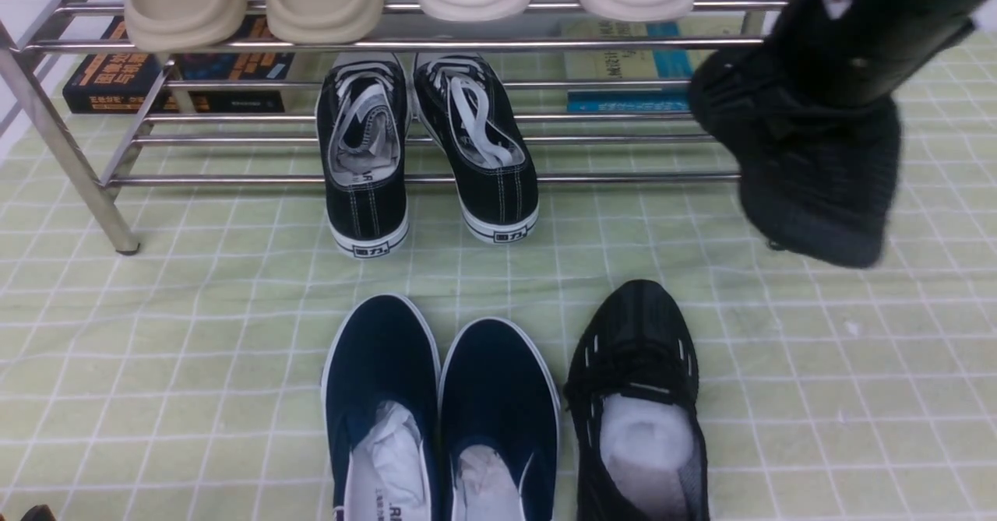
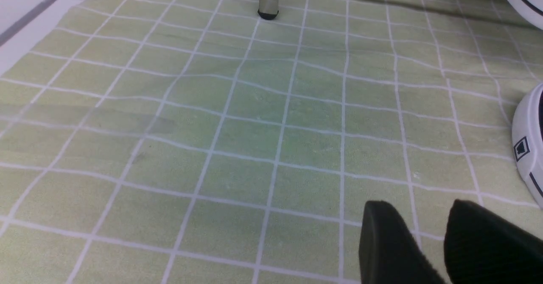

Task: Take the shoes off the shelf with your hand from the green coffee tablecloth.

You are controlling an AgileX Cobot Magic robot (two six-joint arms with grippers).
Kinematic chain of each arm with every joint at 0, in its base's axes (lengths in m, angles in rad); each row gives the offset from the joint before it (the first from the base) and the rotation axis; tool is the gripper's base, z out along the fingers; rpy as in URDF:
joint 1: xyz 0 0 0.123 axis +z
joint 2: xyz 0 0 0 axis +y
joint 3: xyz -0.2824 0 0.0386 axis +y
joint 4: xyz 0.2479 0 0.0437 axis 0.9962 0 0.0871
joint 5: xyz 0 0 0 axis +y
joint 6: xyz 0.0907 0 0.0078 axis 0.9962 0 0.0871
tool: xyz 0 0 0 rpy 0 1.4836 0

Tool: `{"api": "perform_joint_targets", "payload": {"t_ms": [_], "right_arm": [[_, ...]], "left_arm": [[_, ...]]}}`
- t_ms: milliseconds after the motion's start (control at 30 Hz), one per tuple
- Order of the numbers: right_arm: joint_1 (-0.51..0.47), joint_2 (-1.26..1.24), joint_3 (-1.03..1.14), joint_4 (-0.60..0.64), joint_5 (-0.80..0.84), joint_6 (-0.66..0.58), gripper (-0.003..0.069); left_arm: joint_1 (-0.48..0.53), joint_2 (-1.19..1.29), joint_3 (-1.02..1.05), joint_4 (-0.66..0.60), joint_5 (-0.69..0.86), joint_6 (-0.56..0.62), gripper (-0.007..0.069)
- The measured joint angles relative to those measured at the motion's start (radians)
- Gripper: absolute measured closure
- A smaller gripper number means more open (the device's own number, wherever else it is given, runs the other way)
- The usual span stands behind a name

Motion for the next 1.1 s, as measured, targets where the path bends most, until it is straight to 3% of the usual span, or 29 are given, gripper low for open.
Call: {"api": "perform_joint_targets", "payload": {"t_ms": [167,400,633,767,1100], "right_arm": [[0.039,-0.091,0.028,0.087,0.026,-0.059,0.0638],[0.067,-0.205,0.280,0.204,0.020,-0.052,0.0638],[0.067,-0.256,0.509,0.160,-0.015,0.055,0.0638],[0.067,-0.258,0.628,0.115,-0.172,0.091,0.0638],[0.067,-0.257,0.661,0.081,-0.312,0.114,0.0637]], "left_arm": [[0.000,0.000,0.000,0.000,0.000,0.000,0.0383],[0.000,0.000,0.000,0.000,0.000,0.001,0.0383],[0.000,0.000,0.000,0.000,0.000,0.001,0.0383],[0.000,0.000,0.000,0.000,0.000,0.001,0.0383],[0.000,0.000,0.000,0.000,0.000,0.001,0.0383]]}}
